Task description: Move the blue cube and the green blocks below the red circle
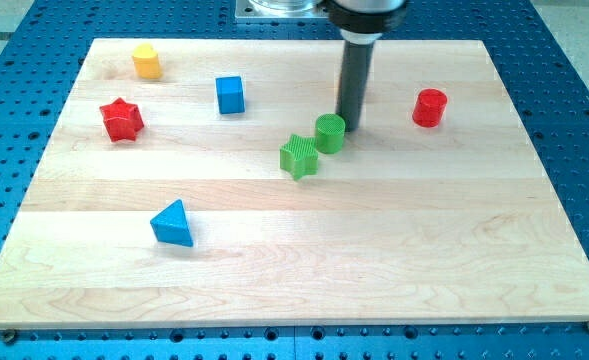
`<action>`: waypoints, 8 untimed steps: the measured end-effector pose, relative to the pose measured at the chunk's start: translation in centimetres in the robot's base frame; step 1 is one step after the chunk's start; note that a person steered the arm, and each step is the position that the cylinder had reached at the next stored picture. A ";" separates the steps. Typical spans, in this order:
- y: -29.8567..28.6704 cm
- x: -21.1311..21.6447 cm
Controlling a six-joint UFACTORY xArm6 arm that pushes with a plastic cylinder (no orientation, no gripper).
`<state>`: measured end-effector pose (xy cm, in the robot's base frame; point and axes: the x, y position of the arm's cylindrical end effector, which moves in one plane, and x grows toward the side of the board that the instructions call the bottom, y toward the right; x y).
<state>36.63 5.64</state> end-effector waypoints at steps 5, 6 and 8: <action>-14.4 -7.3; -8.1 -2.6; -8.3 -1.1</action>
<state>35.52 -2.63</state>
